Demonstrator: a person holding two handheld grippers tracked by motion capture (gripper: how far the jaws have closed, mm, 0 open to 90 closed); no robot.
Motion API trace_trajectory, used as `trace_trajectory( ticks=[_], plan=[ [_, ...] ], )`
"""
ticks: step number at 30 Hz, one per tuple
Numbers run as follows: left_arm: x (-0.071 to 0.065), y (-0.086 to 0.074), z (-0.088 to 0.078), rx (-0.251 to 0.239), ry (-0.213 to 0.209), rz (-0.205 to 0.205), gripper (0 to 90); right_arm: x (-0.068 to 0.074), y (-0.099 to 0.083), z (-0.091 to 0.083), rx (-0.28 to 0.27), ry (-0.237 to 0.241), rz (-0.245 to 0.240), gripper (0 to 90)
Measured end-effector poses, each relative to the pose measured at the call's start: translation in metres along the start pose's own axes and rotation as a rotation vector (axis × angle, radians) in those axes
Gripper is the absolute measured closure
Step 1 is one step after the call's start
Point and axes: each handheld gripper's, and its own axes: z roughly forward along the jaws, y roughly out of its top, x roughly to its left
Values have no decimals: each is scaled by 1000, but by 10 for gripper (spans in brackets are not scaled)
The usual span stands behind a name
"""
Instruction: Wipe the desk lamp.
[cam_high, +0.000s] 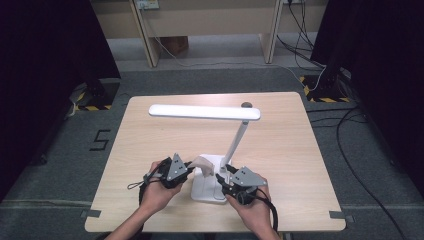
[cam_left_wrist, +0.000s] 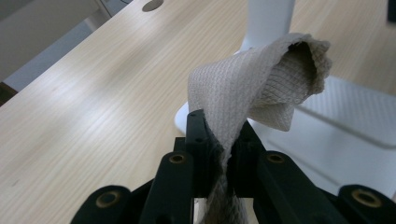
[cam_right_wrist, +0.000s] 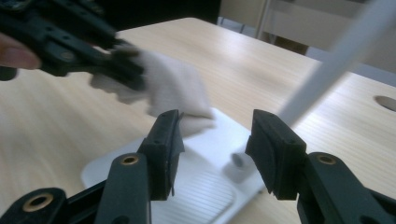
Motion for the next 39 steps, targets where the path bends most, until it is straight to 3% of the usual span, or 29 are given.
trace_trajectory(
  ticks=[5,9,12,19,30,39],
  plan=[
    [9,-10,-4,32,29,26,799,-19,-8,-10,-9,-60,56,535],
    [12,-21,-5,48,27,11,799,-37,-6,-16,-42,-98,97,523],
    [8,-22,-2,37,20,3,798,-46,0,-16,-69,-123,99,512],
    [-1,-16,10,44,-12,29,795,-49,16,-13,-125,-109,71,478],
    [-12,-13,29,60,-47,23,793,-63,52,-4,-224,-100,55,442],
    [-4,-6,44,77,-26,2,790,-70,63,0,-259,-77,75,461]
  ],
)
